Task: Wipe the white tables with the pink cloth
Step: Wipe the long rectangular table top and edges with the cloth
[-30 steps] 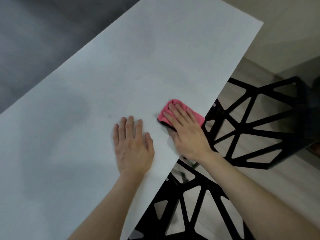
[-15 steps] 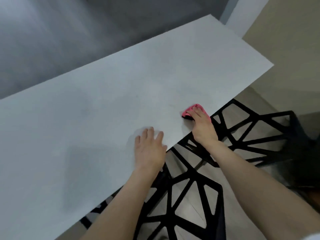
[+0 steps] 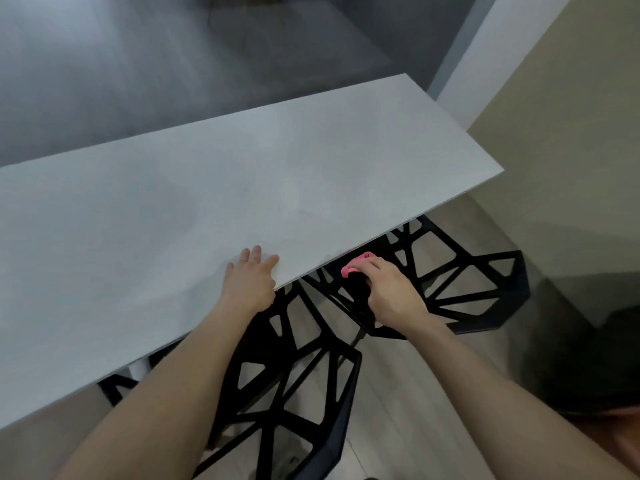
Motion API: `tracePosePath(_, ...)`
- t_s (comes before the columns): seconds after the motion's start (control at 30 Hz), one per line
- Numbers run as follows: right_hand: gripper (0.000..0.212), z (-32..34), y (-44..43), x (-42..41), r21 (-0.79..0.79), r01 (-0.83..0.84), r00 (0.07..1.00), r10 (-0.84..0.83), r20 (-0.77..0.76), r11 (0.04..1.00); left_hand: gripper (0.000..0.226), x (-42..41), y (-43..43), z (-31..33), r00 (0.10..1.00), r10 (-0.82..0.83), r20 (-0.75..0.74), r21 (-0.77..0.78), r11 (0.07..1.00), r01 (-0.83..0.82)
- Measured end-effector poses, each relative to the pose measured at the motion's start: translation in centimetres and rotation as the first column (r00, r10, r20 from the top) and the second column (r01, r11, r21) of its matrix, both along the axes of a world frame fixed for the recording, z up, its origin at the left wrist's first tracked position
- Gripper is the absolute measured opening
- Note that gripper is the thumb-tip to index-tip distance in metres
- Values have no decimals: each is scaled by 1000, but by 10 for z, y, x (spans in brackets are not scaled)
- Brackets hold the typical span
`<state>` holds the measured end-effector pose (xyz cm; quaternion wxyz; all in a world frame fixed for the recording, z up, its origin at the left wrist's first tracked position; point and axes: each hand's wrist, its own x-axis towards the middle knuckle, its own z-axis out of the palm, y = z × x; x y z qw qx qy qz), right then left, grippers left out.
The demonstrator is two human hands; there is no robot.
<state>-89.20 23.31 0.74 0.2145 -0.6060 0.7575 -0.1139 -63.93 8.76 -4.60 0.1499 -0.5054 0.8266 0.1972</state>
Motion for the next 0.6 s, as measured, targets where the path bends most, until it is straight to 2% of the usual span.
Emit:
tracePosePath(0.17,73,1,-4,-48,24,-96,993,94,76,995,63,-9,-3,4,998,65,13,49,997,-66)
tracePosePath(0.27,67,-4,-33,-83,-49,-140,983,144,111,989,45,-22,-5,4,988,152,18,-83,985,-150)
tracePosePath(0.33,68,-15,-62,-102,-158,-145,985,157,70,977,36,-37,-4,1,973,232,1,-257,940,-224)
tracePosePath(0.4,74,-33,-90,-114,-229,-155,987,162,14,961,33,-61,-3,-5,951,308,-28,-368,881,-296)
tracePosePath(0.53,61,-86,-111,-122,-113,-396,918,388,-85,911,38,-125,-1,-26,915,342,-213,-418,815,-402)
tracePosePath(0.6,58,-103,-115,-130,-133,-452,889,435,-140,882,43,-153,-9,-33,907,334,-256,-416,809,-415)
